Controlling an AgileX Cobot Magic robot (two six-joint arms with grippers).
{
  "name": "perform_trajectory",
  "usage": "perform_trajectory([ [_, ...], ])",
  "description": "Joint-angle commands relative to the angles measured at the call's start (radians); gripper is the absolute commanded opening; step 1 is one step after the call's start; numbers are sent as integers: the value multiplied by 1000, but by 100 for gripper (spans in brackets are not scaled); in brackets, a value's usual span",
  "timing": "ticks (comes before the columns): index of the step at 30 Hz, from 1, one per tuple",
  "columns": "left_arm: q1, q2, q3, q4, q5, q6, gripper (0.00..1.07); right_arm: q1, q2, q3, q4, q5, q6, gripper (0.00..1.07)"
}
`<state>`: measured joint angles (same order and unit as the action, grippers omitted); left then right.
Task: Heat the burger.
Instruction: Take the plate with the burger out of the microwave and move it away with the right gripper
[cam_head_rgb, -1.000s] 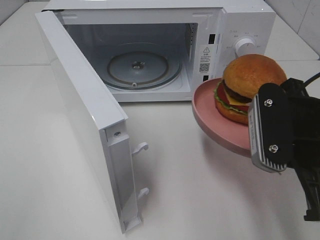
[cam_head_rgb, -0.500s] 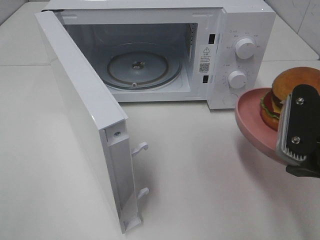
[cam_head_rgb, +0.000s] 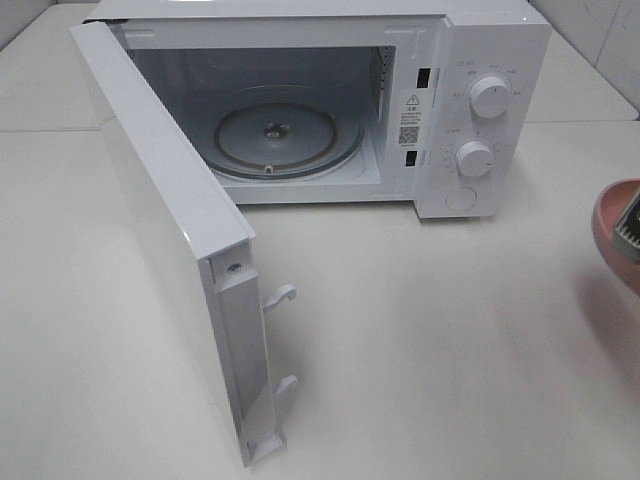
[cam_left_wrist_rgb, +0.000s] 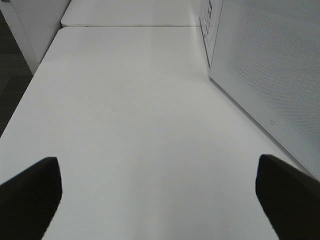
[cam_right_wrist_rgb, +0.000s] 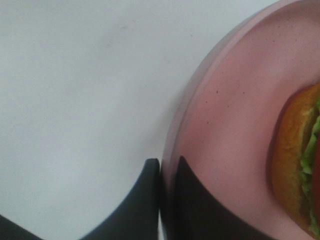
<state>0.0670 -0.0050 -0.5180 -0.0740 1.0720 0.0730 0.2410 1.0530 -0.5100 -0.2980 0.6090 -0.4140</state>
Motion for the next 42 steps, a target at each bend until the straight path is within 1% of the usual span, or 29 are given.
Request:
perform_trajectory([
  [1, 2, -6, 2, 3, -2, -5, 101, -38, -14, -6, -95, -42, 62, 0],
  [3, 2, -6, 2, 3, -2, -5, 101, -85, -12, -5, -166, -38, 161, 0],
  [6, 2, -6, 2, 3, -2, -5, 101, -94, -12, -5, -186, -38, 189, 0],
  [8, 2, -6, 2, 3, -2, -5, 101, -121, -4, -5, -250, -27, 287, 0],
  [9, 2, -6, 2, 3, -2, -5, 101, -121, -4, -5, -250, -27, 287, 0],
  [11, 2, -6, 2, 3, -2, -5, 101, -122, 21, -5, -306, -6, 378, 0],
  [12, 2, -6, 2, 3, -2, -5, 101, -122, 21, -5, -306, -6, 378, 0],
  [14, 2, -6, 2, 3, -2, -5, 101, -122, 57, -5, -359, -5, 471, 0],
  [15, 2, -6, 2, 3, -2, -5, 101, -122, 57, -5, -359, -5, 471, 0],
  [16, 2, -6, 2, 3, -2, -5, 101, -122, 87, -5, -398, -8, 537, 0],
  [17, 2, -6, 2, 3, -2, -5, 101, -122, 87, -5, -398, -8, 537, 0],
  [18, 2, -6, 2, 3, -2, -5, 101, -122, 105, -5, -424, -9, 577, 0],
  [19, 2, -6, 2, 3, -2, -5, 101, -122, 140, -5, -478, -13, 663, 0],
  [20, 2, -6, 2, 3, -2, -5, 101, -122, 140, -5, -478, -13, 663, 0],
  [21, 2, -6, 2, 3, -2, -5, 101, -122, 174, -5, -534, -17, 737, 0],
  [22, 2, -6, 2, 3, -2, -5, 101, -122, 174, -5, -534, -17, 737, 0],
  [24, 2, -6, 2, 3, -2, -5, 101, -122, 226, -5, -603, -35, 836, 0],
  [28, 2, -6, 2, 3, -2, -5, 101, -124, 282, -6, -639, -72, 911, 0],
  [29, 2, -6, 2, 3, -2, -5, 101, -134, 296, -6, -645, -93, 933, 0],
  [30, 2, -6, 2, 3, -2, -5, 101, -164, 330, -6, -645, -146, 964, 0],
  [31, 2, -6, 2, 3, -2, -5, 101, -164, 330, -6, -645, -146, 964, 0],
  [32, 2, -6, 2, 3, -2, -5, 101, -193, 366, -6, -646, -198, 991, 0],
  [34, 2, -6, 2, 3, -2, -5, 101, -205, 379, -6, -652, -214, 998, 0],
  [35, 2, -6, 2, 3, -2, -5, 101, -227, 409, -6, -667, -238, 1008, 0],
  [42, 2, -6, 2, 3, -2, -5, 101, -227, 490, -11, -684, -241, 1014, 0],
])
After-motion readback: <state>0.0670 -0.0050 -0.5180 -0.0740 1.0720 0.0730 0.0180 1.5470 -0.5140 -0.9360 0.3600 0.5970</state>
